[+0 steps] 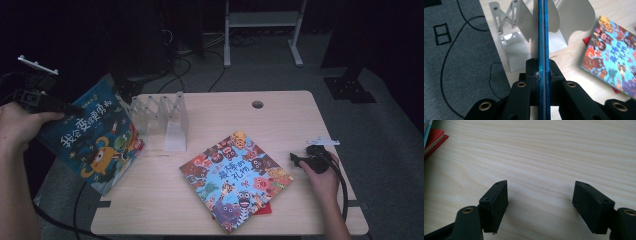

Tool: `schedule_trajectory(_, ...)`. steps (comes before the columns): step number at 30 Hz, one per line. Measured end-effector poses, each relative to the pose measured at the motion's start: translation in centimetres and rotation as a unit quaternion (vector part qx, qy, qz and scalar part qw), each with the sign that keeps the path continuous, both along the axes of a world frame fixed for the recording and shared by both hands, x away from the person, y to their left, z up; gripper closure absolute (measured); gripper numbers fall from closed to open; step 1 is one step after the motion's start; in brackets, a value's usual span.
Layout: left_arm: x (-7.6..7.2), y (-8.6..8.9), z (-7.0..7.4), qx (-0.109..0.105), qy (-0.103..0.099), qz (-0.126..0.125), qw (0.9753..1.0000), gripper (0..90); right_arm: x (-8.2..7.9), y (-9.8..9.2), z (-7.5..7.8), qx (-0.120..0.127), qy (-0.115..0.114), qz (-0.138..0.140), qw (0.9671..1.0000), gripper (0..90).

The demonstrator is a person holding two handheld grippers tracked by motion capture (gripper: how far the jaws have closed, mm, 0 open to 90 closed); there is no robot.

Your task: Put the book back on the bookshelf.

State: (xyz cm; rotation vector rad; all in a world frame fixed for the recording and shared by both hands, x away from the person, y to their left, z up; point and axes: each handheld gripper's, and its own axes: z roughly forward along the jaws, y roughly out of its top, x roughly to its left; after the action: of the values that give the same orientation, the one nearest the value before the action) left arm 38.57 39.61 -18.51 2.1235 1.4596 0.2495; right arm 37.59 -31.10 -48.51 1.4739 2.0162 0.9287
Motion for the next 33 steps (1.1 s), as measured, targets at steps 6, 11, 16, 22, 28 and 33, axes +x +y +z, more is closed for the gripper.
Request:
schedule_trajectory(6, 1.4, -0.3, -0.3, -0.006, -0.004, 0.031, 0.9995, 82.5, 0.0, 0.0, 0.0, 0.000, 0.000, 0.000, 1.0000, 27.4)
schedule_trajectory(11, 2.9, -0.9, -0.5, -0.003, -0.011, 0.060, 0.9982, 82.5, 0.0, 0.0, 0.0, 0.000, 0.000, 0.001, 1.0000, 27.2)
schedule_trajectory(16, 4.2, -1.7, -0.6, 0.002, -0.012, 0.075, 0.9971, 82.5, 0.0, 0.0, 0.0, 0.000, 0.000, 0.001, 1.0000, 27.3)
schedule_trajectory(22, 5.4, -2.1, -0.9, 0.009, -0.012, 0.095, 0.9954, 82.5, 0.0, 0.0, 0.0, 0.000, 0.001, 0.001, 1.0000, 27.2)
schedule_trajectory(28, 5.9, -1.8, -1.0, 0.019, -0.013, 0.110, 0.9937, 82.5, 0.0, -0.1, 0.0, 0.001, 0.001, 0.002, 1.0000, 27.2)
schedule_trajectory(33, 6.1, -1.5, -1.2, 0.021, -0.015, 0.121, 0.9923, 82.4, 0.1, -0.1, 0.0, 0.000, 0.000, 0.003, 1.0000, 27.2)
